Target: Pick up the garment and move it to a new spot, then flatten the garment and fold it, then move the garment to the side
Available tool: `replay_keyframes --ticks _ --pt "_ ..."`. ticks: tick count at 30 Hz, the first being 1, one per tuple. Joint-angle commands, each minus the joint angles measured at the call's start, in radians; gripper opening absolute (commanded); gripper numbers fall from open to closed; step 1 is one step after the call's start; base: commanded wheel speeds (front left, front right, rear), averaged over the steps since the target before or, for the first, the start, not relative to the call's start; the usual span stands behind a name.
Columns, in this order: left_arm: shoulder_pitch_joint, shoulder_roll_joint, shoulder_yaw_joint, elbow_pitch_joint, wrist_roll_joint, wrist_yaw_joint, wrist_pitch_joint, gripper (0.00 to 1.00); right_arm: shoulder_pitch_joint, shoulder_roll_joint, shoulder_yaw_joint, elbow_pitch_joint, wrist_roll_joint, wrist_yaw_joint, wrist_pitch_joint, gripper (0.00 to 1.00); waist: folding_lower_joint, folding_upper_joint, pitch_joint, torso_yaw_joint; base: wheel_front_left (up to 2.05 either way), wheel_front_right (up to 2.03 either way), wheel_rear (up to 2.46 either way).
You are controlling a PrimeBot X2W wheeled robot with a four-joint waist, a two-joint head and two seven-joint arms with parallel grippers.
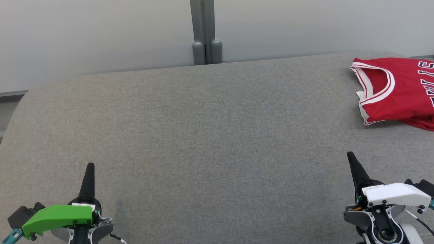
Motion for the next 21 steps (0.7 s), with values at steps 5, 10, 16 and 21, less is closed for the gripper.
replay_keyframes --ticks 5,10,16,21 --pt "-0.025 0.004 0.007 -0.01 -0.056 -0.007 0.015 0.0 -0.021 -0.003 -0.009 -0.001 0.057 0.001 0.017 0.0 0.0 0.0 0.0 -0.001 0.0 0.0 0.0" --pt "-0.027 0.004 0.009 -0.012 -0.092 -0.008 0.024 0.0 -0.021 -0.002 -0.015 0.0 0.094 0.0 0.027 0.0 0.0 0.0 0.0 -0.002 0.0 0.0 0.0" --pt "-0.027 0.004 0.011 -0.013 -0.137 -0.007 0.037 0.0 -0.026 -0.001 -0.021 0.001 0.139 0.001 0.041 0.0 0.0 0.0 0.001 -0.003 0.0 0.0 0.0" --pt "-0.029 0.004 0.012 -0.014 -0.173 -0.008 0.047 0.0 -0.029 0.0 -0.026 0.002 0.175 0.001 0.051 0.0 0.0 0.0 0.001 -0.004 0.0 0.0 0.0"
